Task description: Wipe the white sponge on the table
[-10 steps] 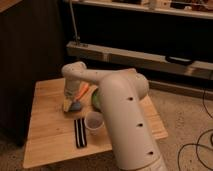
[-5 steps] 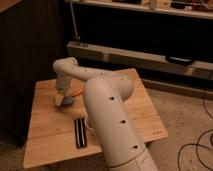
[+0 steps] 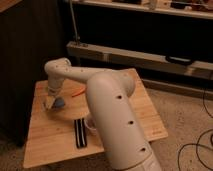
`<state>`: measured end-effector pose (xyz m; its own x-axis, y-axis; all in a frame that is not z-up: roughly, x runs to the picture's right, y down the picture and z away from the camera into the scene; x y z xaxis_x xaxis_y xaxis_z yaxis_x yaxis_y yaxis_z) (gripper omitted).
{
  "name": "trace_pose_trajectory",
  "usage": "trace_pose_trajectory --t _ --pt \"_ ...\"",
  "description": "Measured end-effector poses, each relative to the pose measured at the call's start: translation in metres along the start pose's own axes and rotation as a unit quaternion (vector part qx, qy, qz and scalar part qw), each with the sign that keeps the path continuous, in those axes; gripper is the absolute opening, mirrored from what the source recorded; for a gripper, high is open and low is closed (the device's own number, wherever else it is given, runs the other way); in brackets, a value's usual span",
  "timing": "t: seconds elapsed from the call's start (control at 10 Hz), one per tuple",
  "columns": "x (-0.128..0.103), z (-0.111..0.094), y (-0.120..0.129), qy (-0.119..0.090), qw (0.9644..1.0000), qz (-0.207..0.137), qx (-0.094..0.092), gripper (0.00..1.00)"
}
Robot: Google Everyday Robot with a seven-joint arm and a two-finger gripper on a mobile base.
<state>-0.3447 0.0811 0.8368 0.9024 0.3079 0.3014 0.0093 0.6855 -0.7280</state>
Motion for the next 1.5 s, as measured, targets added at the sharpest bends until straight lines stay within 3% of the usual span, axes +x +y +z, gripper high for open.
trace_pose_trajectory --t 0.2,0.9,1.1,1.5 --pt "-0.007 0.003 0.024 -0.007 0.9998 -0.011 -0.015 0.20" --pt "0.029 -0.001 0.069 0.000 0.9983 0.001 -0.058 0.20" --pt "0.049 -0.001 0.062 0.007 0.9978 0.030 -0.058 0.20" --pt "0.097 0.007 0.008 0.034 0.9949 0.082 -0.049 0.20"
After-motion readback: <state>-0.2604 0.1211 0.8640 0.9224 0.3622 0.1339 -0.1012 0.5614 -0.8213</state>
